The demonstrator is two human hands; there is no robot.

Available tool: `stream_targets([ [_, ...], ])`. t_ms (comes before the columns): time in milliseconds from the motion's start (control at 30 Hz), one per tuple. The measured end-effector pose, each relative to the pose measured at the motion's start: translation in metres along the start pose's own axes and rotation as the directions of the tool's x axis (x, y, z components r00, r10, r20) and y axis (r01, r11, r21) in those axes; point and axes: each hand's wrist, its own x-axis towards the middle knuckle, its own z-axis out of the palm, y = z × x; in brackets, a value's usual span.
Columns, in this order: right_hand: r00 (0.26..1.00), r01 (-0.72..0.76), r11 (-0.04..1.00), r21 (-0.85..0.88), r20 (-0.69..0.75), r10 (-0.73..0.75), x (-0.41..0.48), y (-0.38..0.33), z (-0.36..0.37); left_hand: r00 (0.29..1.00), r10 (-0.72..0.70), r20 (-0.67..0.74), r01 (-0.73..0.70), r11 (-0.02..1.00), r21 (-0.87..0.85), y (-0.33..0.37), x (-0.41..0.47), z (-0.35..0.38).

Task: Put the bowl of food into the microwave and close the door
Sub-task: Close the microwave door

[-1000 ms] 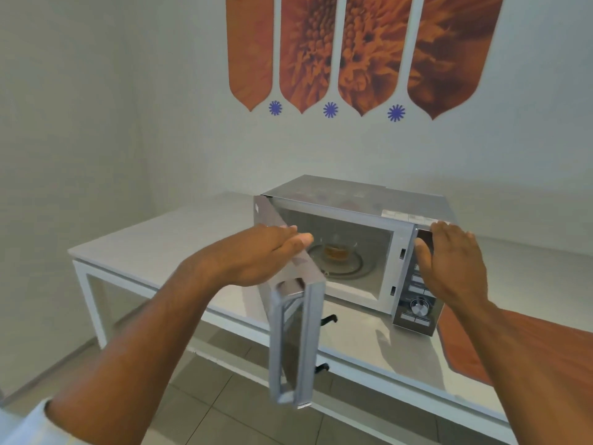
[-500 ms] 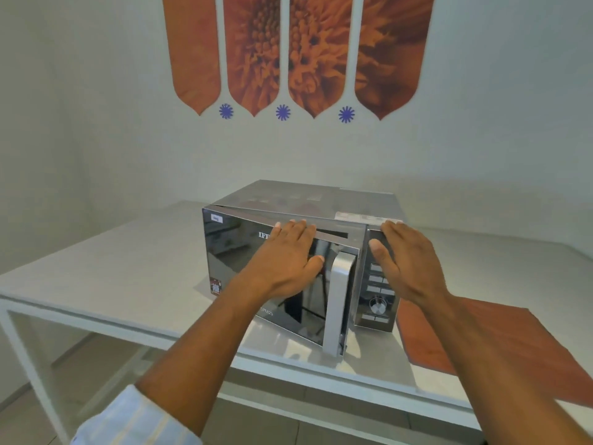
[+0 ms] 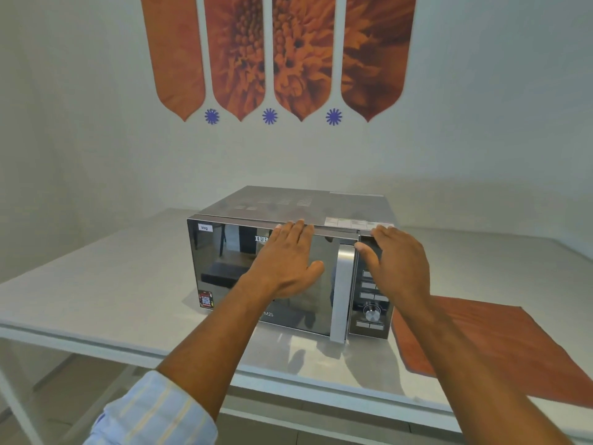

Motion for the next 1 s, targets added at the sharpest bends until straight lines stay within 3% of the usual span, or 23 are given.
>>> stream_targets([
  [1000, 0.982, -0.189, 0.975, -0.120, -0.032, 0.187, 0.008, -0.029, -0.015, 0.998, -0.052, -0.033, 0.054, 0.995, 0.089, 0.004, 0.018, 0.018],
])
